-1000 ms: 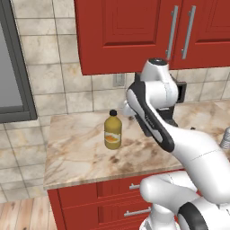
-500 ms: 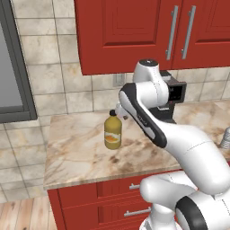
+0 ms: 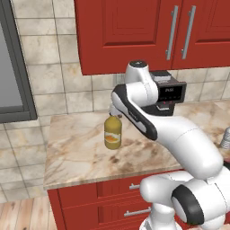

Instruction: Place the drinks on the dining counter in a tight cluster.

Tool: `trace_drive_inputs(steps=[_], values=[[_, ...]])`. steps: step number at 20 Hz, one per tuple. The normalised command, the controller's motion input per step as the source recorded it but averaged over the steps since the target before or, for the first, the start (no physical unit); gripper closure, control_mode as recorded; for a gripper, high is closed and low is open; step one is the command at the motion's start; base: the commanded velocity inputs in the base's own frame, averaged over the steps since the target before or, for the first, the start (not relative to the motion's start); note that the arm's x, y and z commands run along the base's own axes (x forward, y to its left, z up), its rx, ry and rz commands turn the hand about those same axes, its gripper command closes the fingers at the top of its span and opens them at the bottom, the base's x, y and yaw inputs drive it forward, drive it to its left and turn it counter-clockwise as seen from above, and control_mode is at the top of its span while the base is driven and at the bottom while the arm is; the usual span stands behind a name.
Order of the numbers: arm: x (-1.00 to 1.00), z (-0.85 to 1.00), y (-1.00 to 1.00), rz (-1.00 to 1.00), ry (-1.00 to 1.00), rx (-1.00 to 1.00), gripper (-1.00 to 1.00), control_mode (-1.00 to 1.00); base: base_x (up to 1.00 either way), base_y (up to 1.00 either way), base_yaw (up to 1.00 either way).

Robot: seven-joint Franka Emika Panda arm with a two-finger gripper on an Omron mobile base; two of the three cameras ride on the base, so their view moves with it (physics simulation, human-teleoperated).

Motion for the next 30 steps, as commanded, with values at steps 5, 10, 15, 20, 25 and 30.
trace_drive_inputs(steps=[5, 10, 15, 20, 25, 30], values=[[0.19, -0.12, 0.08, 0.00, -0.07, 0.00, -1.00, -1.00, 0.00, 0.00, 0.00], [0.13, -0.15, 0.06, 0.00, -0.14, 0.00, -1.00, -1.00, 0.00, 0.00, 0.00], [0.02, -0.21, 0.05, 0.00, -0.18, 0.00, -1.00, -1.00, 0.00, 0.00, 0.00], [0.06, -0.15, 0.01, 0.00, -0.15, 0.03, -1.00, -1.00, 0.00, 0.00, 0.00], [0.15, -0.01, 0.00, 0.00, -0.02, 0.08, -1.00, -1.00, 0.00, 0.00, 0.00], [0.22, 0.00, 0.00, 0.00, 0.01, 0.11, -1.00, -1.00, 0.00, 0.00, 0.00]])
